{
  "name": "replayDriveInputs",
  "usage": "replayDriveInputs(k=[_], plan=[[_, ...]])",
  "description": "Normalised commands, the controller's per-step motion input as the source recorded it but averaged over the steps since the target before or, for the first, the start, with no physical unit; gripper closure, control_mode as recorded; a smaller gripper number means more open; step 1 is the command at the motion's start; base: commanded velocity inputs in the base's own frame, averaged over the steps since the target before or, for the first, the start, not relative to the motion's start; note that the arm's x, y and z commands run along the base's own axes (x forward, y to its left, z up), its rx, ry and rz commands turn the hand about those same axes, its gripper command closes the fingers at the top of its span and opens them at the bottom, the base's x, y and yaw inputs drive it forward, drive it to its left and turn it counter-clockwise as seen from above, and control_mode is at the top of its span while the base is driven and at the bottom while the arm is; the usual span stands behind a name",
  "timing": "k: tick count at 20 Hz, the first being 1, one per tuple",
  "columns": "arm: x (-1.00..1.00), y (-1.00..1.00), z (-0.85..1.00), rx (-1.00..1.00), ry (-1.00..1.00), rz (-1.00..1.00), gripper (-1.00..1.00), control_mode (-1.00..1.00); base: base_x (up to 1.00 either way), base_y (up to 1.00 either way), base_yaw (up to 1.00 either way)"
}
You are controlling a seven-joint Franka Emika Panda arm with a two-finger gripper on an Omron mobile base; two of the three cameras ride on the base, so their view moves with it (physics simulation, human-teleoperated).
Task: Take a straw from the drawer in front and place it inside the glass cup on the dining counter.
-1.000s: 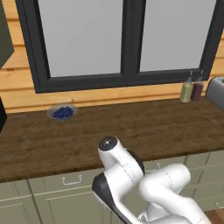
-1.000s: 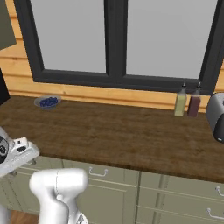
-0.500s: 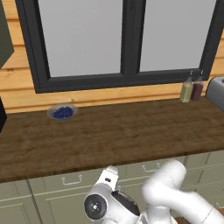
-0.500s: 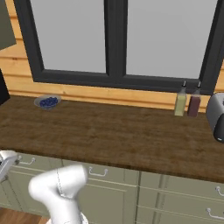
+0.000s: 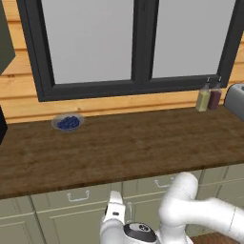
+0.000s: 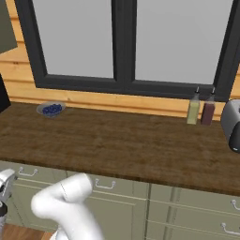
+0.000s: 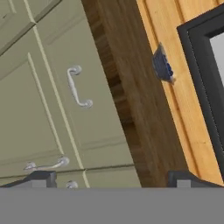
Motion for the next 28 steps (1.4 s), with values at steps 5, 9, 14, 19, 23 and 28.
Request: replayDriveInputs(k=[5,9,14,19,23,28], plan=[[0.13,0.7,-0.08,-0.26,0.11,0.0,-1.0,-1.0,0.0,0.0,0.0],[0.03,0.61,-0.24,-0.21,0.02,0.0,-1.0,-1.0,0.0,0.0,0.0],[0.16,0.23,-0.43,-0.14,-0.01,0.0,-1.0,-1.0,0.0,0.0,0.0],[0.43,0.0,-0.28,-0.04,-0.04,0.0,-1.0,-1.0,0.0,0.0,0.0],[0.28,0.0,-0.24,-0.03,-0.06,0.01,-1.0,-1.0,0.0,0.0,0.0],[0.22,0.0,-0.32,-0.02,-0.06,0.04,-1.0,-1.0,0.0,0.0,0.0]])
